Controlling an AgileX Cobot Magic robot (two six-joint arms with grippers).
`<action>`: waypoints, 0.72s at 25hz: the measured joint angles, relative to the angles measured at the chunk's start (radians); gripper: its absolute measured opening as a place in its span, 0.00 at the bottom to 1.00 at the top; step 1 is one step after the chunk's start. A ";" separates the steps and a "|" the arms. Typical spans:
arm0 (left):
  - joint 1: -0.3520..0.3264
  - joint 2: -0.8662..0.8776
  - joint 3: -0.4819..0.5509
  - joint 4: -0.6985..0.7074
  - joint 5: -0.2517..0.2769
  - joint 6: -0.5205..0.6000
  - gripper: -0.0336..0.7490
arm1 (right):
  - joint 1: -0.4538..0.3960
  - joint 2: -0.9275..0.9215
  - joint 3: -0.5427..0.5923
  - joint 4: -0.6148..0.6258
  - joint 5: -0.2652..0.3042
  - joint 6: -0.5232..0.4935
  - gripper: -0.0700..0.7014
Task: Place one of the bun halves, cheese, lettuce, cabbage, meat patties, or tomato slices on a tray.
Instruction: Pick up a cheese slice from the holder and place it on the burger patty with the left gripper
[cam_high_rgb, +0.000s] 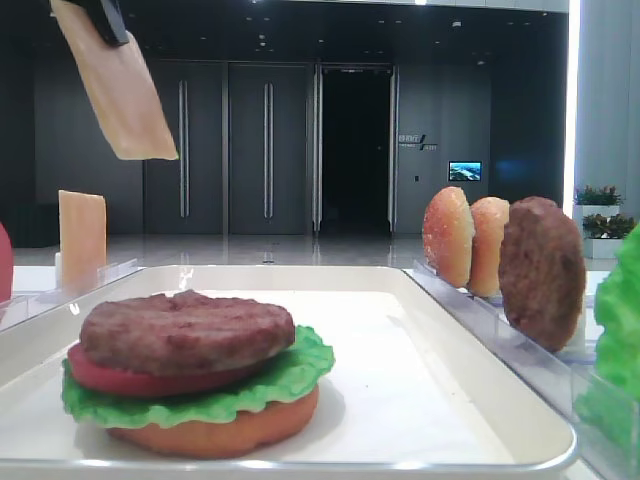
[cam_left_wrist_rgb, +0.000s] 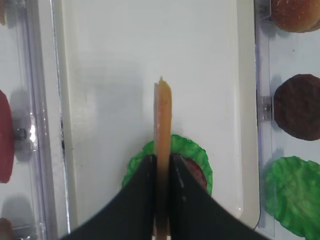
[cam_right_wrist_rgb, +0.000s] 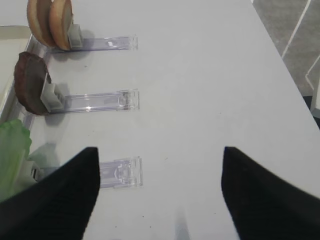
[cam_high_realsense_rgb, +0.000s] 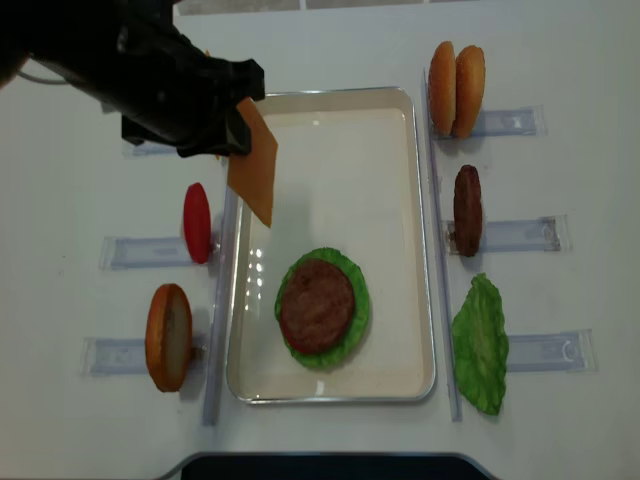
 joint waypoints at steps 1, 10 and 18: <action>0.000 -0.010 0.013 -0.017 -0.009 0.012 0.09 | 0.000 0.000 0.000 0.000 0.000 0.000 0.76; 0.000 -0.058 0.130 -0.215 -0.070 0.172 0.09 | 0.000 0.000 0.000 0.000 0.001 0.000 0.76; 0.000 -0.058 0.205 -0.434 -0.124 0.362 0.09 | 0.000 0.000 0.000 0.000 0.001 0.000 0.76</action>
